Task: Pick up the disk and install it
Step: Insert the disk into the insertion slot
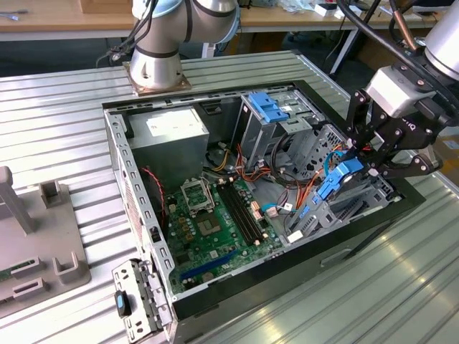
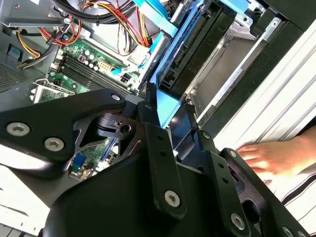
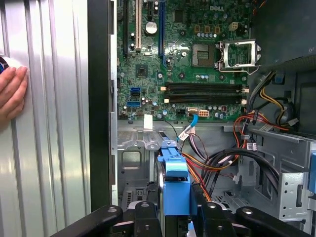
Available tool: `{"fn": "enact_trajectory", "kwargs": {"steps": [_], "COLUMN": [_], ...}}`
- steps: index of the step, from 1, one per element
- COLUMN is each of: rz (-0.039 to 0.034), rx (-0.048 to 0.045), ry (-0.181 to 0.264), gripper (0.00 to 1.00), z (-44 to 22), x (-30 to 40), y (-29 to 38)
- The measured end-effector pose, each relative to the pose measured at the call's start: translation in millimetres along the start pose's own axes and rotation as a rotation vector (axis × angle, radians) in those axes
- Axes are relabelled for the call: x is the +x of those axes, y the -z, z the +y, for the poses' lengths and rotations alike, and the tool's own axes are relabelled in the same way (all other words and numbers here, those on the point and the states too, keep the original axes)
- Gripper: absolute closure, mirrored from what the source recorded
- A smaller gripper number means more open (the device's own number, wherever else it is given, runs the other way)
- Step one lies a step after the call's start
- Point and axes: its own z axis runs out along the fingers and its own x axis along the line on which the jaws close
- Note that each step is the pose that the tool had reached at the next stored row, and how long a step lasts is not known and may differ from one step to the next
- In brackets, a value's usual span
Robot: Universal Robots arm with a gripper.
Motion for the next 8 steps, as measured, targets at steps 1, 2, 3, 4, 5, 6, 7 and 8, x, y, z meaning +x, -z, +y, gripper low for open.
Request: {"fn": "enact_trajectory", "kwargs": {"steps": [1,2,3,4,5,6,7,8], "rz": [0.0000,-0.0002,0.0001,0.0001,0.0000,0.0000,-0.0001,0.0000], "rx": [0.0000,0.0000,0.0000,0.0000,0.0000,0.0000,0.0000,0.0000], "ry": [0.000,0.000,0.000,0.000,0.000,0.000,0.000,0.000], "gripper": [0.64,0.64,0.51,0.45,0.45,0.45,0.45,0.45], "z": [0.0,0.0,0.0,0.0,0.0,0.0,0.0,0.0], "x": [0.0,0.0,0.0,0.0,0.0,0.0,0.0,0.0], "y": [0.0,-0.1,0.1,0.1,0.1,0.1,0.1,0.1]}}
